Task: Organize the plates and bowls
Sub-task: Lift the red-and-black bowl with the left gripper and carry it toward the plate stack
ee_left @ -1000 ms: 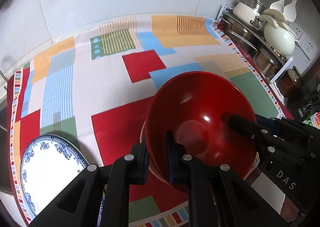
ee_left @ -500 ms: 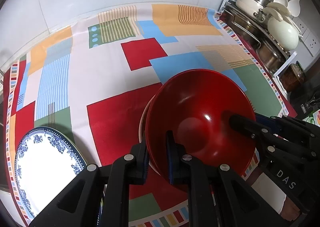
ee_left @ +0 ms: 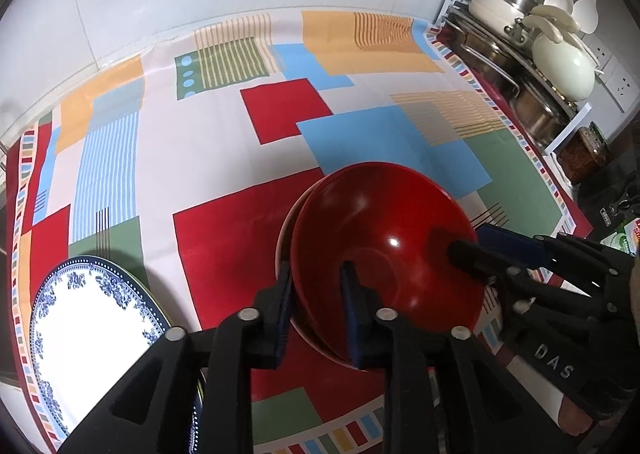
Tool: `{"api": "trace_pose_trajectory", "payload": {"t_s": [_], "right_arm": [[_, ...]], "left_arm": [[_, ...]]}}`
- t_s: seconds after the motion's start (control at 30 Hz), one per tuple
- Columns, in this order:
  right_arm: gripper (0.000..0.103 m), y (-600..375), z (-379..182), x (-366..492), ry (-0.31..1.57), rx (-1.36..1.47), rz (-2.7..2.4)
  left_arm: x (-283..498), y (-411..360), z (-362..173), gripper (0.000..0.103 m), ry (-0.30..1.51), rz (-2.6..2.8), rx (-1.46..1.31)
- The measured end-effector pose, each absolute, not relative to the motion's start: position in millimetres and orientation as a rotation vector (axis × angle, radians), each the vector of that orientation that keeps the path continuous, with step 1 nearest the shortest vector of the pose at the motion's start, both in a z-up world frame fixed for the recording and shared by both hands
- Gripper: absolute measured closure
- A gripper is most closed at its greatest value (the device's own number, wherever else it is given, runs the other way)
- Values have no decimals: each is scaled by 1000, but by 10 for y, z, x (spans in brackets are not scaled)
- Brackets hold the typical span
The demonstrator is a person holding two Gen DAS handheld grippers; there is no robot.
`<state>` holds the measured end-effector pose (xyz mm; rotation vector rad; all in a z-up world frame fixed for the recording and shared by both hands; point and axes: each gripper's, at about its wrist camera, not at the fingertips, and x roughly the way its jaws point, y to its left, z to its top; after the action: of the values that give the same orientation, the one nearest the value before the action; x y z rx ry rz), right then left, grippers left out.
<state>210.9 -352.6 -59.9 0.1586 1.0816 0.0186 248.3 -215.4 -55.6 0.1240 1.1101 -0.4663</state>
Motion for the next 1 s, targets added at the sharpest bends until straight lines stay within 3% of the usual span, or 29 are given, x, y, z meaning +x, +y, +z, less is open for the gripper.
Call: {"api": "trace_pose_trajectory", "payload": {"t_s": [0.03,0.07,0.2,0.43,1.0], "right_arm": [[71,-3536,-600,2107,1084,164,21],[66,-3539,-597,2105,1083,170,25],[66,-3536,-559,2085,1063,168,26],[52,-3563,-472,2056,1011,192,7],[51,-3594,-836,2167,1079,276,27]], "left_arm": [[2471,-2148,-528,61,1092,-454,134],[2456,-2141,-494,59,1070,-446,143],[2440,-2100,-389,53,1026,-427,155],[2447,-2018,-413,51,1037,-405,146],[2557,-2078,-841,51,1175,-418,74]]}}
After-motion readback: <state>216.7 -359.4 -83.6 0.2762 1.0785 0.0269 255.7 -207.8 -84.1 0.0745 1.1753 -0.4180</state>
